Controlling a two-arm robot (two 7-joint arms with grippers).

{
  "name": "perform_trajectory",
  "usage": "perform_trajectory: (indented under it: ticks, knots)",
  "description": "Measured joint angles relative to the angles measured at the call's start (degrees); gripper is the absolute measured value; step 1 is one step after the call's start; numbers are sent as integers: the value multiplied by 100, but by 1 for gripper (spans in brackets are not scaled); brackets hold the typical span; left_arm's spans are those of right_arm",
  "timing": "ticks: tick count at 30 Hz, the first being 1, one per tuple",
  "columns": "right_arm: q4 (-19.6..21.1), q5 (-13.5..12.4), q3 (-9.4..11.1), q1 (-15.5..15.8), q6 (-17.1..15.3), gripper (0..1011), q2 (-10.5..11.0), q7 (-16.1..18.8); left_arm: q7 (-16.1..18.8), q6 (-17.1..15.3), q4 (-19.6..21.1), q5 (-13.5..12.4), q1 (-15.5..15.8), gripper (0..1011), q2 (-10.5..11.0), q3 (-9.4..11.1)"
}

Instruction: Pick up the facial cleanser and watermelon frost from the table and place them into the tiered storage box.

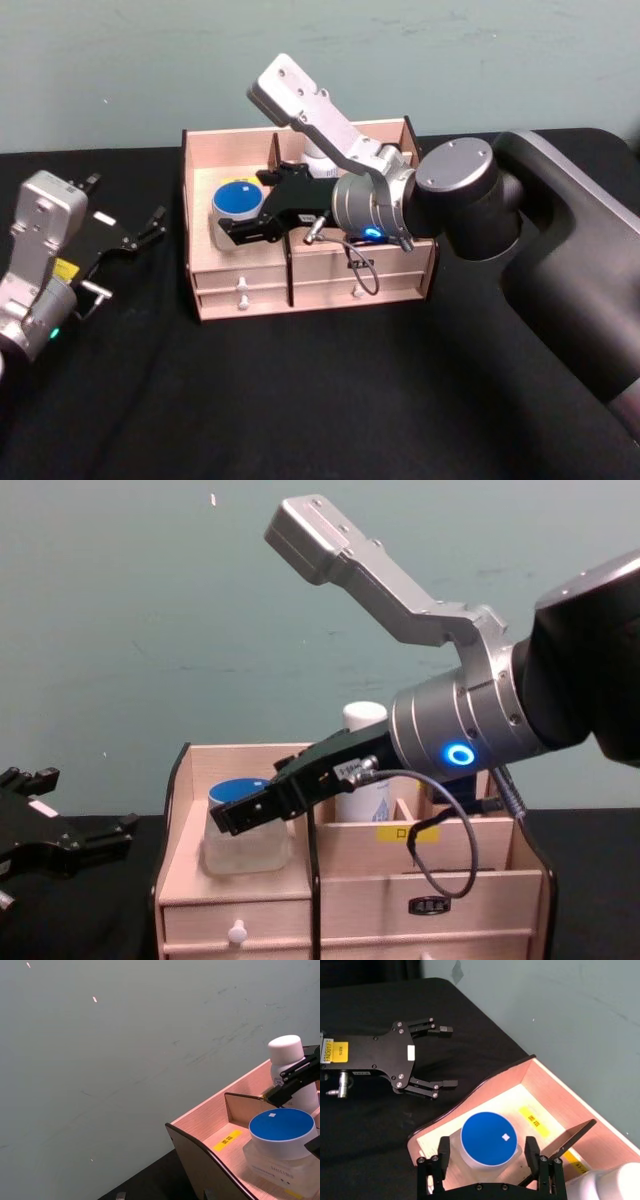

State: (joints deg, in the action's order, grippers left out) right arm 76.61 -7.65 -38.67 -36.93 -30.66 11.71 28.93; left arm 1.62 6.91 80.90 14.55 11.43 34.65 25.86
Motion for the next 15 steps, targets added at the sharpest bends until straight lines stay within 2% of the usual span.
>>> perform_trajectory:
  ticks: [2,8,13,15]
  knots:
    - [24,6,23,21,35,995,2,-19,0,0,0,0,0,1010,0,0]
    - [191,50,116,114,149,1000,53,-71,0,0,0,0,0,1010,0,0]
    - [501,57,205,243,236,1000,156,-82,0,0,0,0,0,1009,0,0]
    - [760,55,286,373,334,1000,243,-128,0,0,0,0,0,1009,0,0]
